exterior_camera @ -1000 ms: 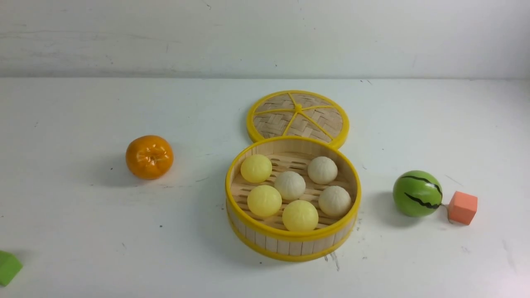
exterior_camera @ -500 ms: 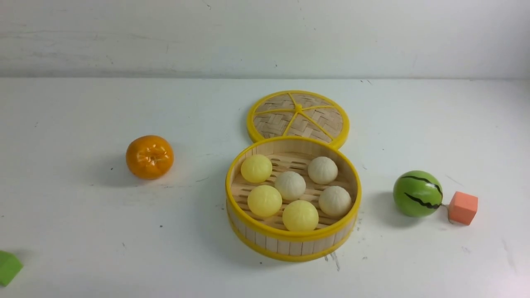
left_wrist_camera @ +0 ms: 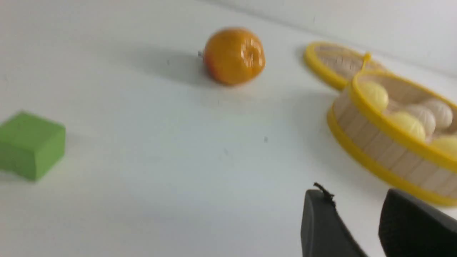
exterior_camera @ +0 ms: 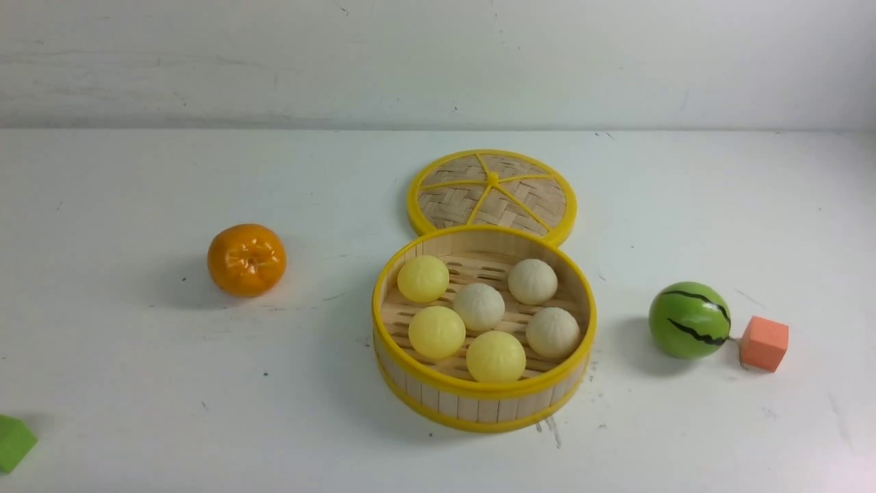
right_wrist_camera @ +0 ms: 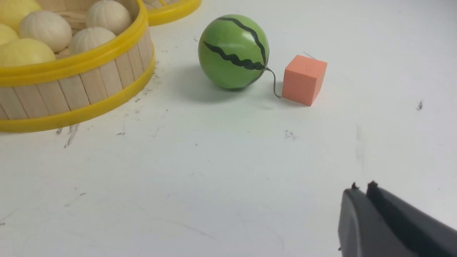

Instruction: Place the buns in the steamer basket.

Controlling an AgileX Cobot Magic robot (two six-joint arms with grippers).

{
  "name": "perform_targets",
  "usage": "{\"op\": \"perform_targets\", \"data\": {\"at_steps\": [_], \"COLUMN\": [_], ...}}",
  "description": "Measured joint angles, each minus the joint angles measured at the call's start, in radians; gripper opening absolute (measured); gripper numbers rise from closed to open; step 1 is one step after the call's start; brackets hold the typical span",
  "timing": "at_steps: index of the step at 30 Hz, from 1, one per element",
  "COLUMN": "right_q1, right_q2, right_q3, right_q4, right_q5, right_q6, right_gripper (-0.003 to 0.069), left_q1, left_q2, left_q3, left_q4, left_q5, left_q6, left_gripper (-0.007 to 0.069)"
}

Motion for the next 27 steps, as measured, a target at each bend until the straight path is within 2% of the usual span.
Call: {"op": "perform_targets", "data": {"at_steps": [7,11,16,27], "right_q1": [0.0,0.0,0.0,0.0], "right_q2": [0.0,0.0,0.0,0.0], "right_q3": [0.0,0.0,0.0,0.0], "right_q4": [0.0,0.0,0.0,0.0], "right_q5": [0.0,0.0,0.0,0.0], "right_q6": [0.0,0.0,0.0,0.0], "right_gripper": [0.004,0.0043,0.0052,0.0064], "left_q1": [0.0,-0.031,-0.076,-0.07], "left_q2": [0.0,0.0,0.0,0.0], "left_q3": [0.002,0.002,0.002,0.002], "left_q4": [0.029,0.046,0.05,0.051], "left_q5": [0.041,0.045,0.054,0.053], "left_q6": [0.0,0.0,0.0,0.0], "left_gripper": [0.0238,0.0208,-0.0013,-0.0013]}}
